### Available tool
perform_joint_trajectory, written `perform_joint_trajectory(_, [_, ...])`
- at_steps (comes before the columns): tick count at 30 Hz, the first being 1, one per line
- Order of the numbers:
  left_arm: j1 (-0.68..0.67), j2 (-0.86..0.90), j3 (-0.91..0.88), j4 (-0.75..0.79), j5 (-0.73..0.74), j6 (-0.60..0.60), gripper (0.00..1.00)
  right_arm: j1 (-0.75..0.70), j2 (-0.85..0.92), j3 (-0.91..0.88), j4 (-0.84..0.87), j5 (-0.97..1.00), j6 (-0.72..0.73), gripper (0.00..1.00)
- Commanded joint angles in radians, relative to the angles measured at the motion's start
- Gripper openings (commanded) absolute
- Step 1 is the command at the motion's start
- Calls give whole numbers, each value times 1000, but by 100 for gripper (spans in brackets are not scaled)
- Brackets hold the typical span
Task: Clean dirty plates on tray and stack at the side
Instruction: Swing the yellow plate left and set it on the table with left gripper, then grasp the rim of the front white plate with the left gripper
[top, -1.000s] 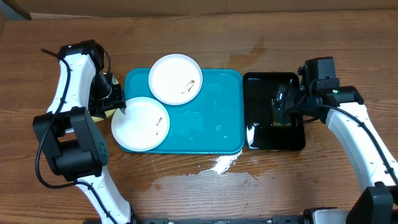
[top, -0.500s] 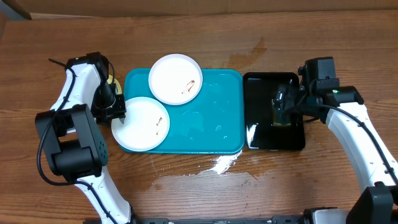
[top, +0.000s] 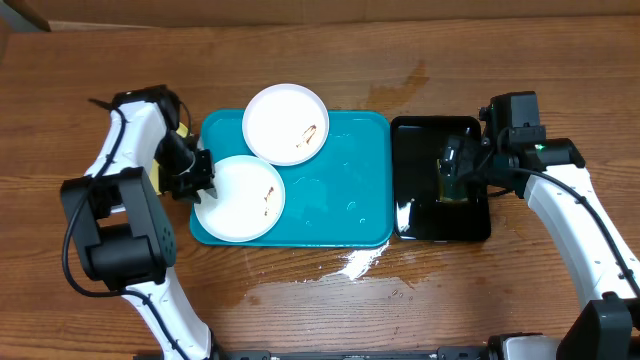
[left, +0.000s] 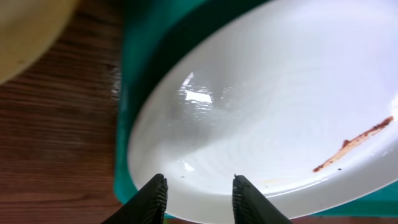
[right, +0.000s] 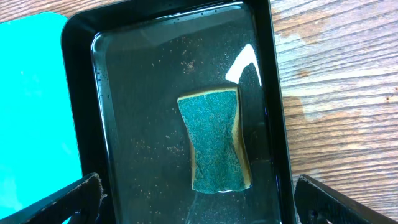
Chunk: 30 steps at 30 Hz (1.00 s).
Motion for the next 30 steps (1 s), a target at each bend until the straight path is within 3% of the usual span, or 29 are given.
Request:
perform_joint_trajectory(1, [-45,-26,-5,14,-13,22,39,-1,5,9,2,-5,2,100])
perform_joint_trajectory(7, [-75,-27,0,49,-191,-5,22,-1,5,9,2,-5,2,100])
perform_joint_trajectory(14, [-71,-27,39,62,-250,-8,27,-1,5,9,2,-5,2,100])
perform_joint_trajectory(23, [-66,-27,37,127,-333,-4,28,-1,5,9,2,-5,2,100])
perform_joint_trajectory(30, [-68,-27,-21,166,-269,12,26,-1,6,9,2,-5,2,100])
